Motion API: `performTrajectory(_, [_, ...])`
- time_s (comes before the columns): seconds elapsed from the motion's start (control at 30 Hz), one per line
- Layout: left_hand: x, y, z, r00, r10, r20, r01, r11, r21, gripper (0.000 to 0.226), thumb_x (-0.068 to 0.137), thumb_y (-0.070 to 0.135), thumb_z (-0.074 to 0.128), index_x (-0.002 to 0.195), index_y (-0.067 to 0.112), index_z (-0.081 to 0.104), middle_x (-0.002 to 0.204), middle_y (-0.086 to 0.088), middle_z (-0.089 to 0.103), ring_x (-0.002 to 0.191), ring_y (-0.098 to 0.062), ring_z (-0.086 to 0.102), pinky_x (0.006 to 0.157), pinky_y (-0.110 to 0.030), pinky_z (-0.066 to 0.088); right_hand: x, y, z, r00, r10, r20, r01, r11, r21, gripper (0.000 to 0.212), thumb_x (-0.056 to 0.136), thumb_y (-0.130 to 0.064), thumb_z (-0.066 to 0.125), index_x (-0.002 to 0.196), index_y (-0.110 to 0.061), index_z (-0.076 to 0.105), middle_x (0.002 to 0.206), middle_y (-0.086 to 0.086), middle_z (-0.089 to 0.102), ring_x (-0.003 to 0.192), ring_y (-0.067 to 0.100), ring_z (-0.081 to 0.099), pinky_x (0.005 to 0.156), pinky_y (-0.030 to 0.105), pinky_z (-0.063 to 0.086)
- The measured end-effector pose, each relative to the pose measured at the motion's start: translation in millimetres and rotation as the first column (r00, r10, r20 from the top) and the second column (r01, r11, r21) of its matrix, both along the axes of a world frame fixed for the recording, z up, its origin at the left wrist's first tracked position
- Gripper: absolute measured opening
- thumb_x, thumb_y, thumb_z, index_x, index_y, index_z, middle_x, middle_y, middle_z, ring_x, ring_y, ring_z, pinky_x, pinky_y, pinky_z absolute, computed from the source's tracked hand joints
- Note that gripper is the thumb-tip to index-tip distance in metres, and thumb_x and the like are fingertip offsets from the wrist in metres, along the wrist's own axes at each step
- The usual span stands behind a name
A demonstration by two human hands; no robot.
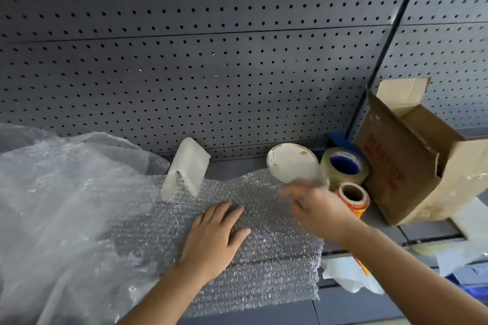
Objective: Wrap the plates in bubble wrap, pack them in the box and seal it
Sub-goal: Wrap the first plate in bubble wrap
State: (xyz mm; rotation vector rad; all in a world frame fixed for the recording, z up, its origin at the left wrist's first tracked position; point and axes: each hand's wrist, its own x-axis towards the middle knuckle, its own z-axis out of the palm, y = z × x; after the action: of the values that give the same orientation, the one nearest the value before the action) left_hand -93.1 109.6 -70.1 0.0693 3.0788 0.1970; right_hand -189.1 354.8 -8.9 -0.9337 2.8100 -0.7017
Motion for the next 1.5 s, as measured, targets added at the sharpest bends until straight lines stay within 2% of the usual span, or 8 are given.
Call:
performTrajectory(0.07, [0, -6, -4, 1.000, 0.011, -0.014, -0.011, 1.000, -0.001, 0.081, 0.094, 0.077, 0.001, 0.157, 0.037, 0.033, 0.164, 0.009, 0.033, 0.151, -0.015, 0.032, 0.122, -0.038, 0.023, -22, -11, 19, 0.982, -0.148, -0.118, 0.128, 0.979, -0.160, 0.028, 0.096, -0.011, 0.051, 0.115, -0.024, 0.067, 0.113, -0.010, 0.063, 0.084, 0.011, 0.066, 0.070, 0.030, 0.055])
performTrajectory(0.13, [0, -12, -7, 1.000, 0.008, -0.022, -0.008, 1.000, 0.003, 0.082, 0.094, 0.079, 0.003, 0.154, 0.037, 0.040, 0.161, 0.008, 0.038, 0.147, -0.017, 0.038, 0.120, -0.039, 0.027, -58, -20, 28, 0.947, -0.252, -0.199, 0.219, 0.960, -0.174, 0.027, 0.096, -0.006, 0.050, 0.112, -0.016, 0.070, 0.112, 0.001, 0.065, 0.086, 0.023, 0.066, 0.071, 0.037, 0.056])
performTrajectory(0.23, [0, -21, -11, 1.000, 0.006, -0.020, -0.006, 1.000, 0.004, 0.084, 0.092, 0.081, 0.000, 0.156, 0.040, 0.035, 0.165, 0.009, 0.030, 0.152, -0.016, 0.028, 0.122, -0.038, 0.017, -107, -26, 30, 0.893, -0.342, -0.292, 0.350, 0.936, -0.025, 0.025, 0.094, -0.003, 0.051, 0.107, -0.010, 0.070, 0.109, 0.012, 0.063, 0.085, 0.033, 0.063, 0.069, 0.039, 0.056])
performTrajectory(0.43, [4, -30, -16, 0.999, 0.022, -0.047, -0.020, 0.998, 0.059, 0.087, 0.088, 0.085, -0.005, 0.159, 0.044, 0.026, 0.169, 0.011, 0.016, 0.157, -0.012, 0.013, 0.124, -0.037, 0.006, -142, -33, 16, 0.923, -0.344, -0.171, 0.382, 0.781, 0.494, 0.026, 0.095, -0.007, 0.050, 0.120, -0.008, 0.057, 0.121, 0.018, 0.061, 0.105, 0.035, 0.064, 0.085, 0.044, 0.058])
performTrajectory(0.9, [4, -32, -22, 0.998, 0.033, -0.062, -0.030, 0.999, 0.034, 0.071, 0.096, 0.078, 0.011, 0.159, 0.046, 0.018, 0.170, 0.016, 0.008, 0.157, -0.007, 0.004, 0.124, -0.032, 0.000, -167, -34, 9, 0.897, -0.396, -0.196, 0.434, 0.709, 0.556, 0.030, 0.097, -0.016, 0.062, 0.125, -0.008, 0.060, 0.125, 0.015, 0.064, 0.113, 0.032, 0.063, 0.087, 0.040, 0.054])
performTrajectory(1.1, [4, -32, -23, 0.997, 0.024, -0.070, -0.022, 0.999, 0.026, 0.071, 0.096, 0.078, 0.013, 0.158, 0.044, 0.022, 0.169, 0.014, 0.013, 0.156, -0.008, 0.008, 0.124, -0.033, 0.002, -181, -26, 16, 0.883, -0.450, -0.133, 0.459, 0.769, 0.445, 0.018, 0.093, -0.025, 0.067, 0.097, -0.008, 0.068, 0.090, 0.008, 0.064, 0.087, 0.029, 0.063, 0.067, 0.034, 0.044])
performTrajectory(1.23, [4, -33, -24, 0.997, 0.026, -0.073, -0.023, 0.999, 0.032, 0.072, 0.096, 0.079, 0.014, 0.158, 0.043, 0.026, 0.169, 0.012, 0.019, 0.156, -0.010, 0.014, 0.124, -0.034, 0.006, -185, -22, 31, 0.889, -0.447, -0.100, 0.454, 0.830, 0.324, 0.029, 0.095, -0.015, 0.058, 0.068, -0.009, 0.052, 0.073, 0.009, 0.056, 0.061, 0.020, 0.048, 0.054, 0.027, 0.037])
performTrajectory(1.5, [4, -32, -23, 0.997, 0.027, -0.073, -0.024, 0.999, 0.038, 0.079, 0.093, 0.081, 0.003, 0.157, 0.041, 0.029, 0.168, 0.010, 0.022, 0.156, -0.012, 0.017, 0.126, -0.039, 0.013, -123, -9, 68, 0.772, -0.496, -0.399, 0.433, 0.868, -0.241, 0.007, 0.099, -0.002, 0.045, 0.104, -0.004, 0.050, 0.086, 0.010, 0.055, 0.073, 0.032, 0.054, 0.059, 0.038, 0.043])
